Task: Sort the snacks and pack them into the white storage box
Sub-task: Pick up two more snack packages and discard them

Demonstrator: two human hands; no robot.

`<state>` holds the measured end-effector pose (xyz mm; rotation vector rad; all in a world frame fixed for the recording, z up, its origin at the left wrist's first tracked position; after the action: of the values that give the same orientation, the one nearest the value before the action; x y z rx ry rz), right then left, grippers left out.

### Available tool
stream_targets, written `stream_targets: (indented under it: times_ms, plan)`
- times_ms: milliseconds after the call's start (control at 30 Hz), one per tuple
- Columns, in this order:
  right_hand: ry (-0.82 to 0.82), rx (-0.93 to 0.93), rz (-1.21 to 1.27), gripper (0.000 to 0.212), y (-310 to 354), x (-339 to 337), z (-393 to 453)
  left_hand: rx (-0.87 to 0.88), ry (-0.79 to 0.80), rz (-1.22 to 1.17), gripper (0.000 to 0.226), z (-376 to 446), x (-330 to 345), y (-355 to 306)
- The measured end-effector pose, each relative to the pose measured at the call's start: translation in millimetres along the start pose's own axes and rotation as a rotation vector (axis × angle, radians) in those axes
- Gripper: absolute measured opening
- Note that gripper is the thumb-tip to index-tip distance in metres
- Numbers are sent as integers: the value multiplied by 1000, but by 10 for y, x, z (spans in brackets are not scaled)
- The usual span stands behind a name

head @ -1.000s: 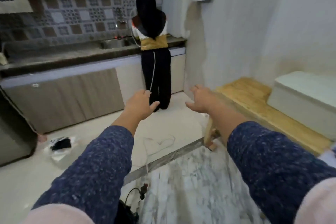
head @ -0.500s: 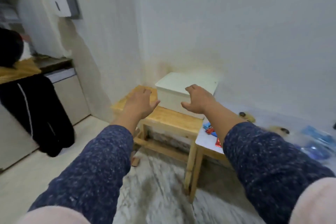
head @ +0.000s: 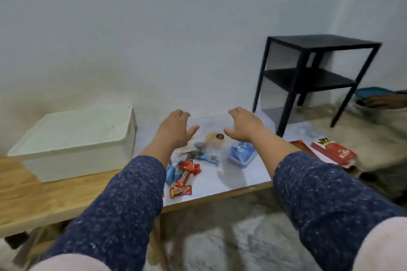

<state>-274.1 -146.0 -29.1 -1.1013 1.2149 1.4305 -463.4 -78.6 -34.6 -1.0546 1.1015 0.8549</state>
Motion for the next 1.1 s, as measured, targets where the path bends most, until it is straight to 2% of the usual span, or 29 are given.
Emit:
stream_targets:
  times_ms: [200, 333, 467, 567, 767, 900, 967, 1100]
  plan:
    - [-41, 314, -1, 59, -1044, 66, -542, 288, 121, -39, 59, 502, 582, -1138]
    - [-42, 503, -21, 68, -1626, 203, -987, 455, 234, -67, 58, 500, 1031, -1853]
    - [-4, 606, 6, 74, -2073, 453, -1430, 607, 313, -104, 57, 324, 1499, -2351]
    - [12, 658, 22, 75, -2468, 681, -1680, 648, 383, -122, 61, 241, 1900, -2648]
    - [117, 608, 17, 76, -3479, 1068, -1851, 617, 422, -146, 71, 201, 2719, -3181]
    - [158, 458, -34, 78, -4218, 1251, -1728, 504, 422, -134, 79, 239, 3256, -3523]
    - [176, 386, -63, 81, -4546, 1338, -1649, 503, 375, -89, 82, 257, 3534, -3686]
    - [226, 287, -65, 89, -5054, 1553, -1485, 394, 395, -41, 79, 267, 3929, -3834]
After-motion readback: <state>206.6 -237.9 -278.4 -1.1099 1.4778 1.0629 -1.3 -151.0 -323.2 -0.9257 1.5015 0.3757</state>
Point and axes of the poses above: each hand's wrist, its own z-axis towards the middle knuckle, its own x-axis out of the palm, y = z × x, the point moved 3 cm from there along z, towards the middle knuckle, and after that the axes turned 15 degrees about -x, right-handed, at the moved point
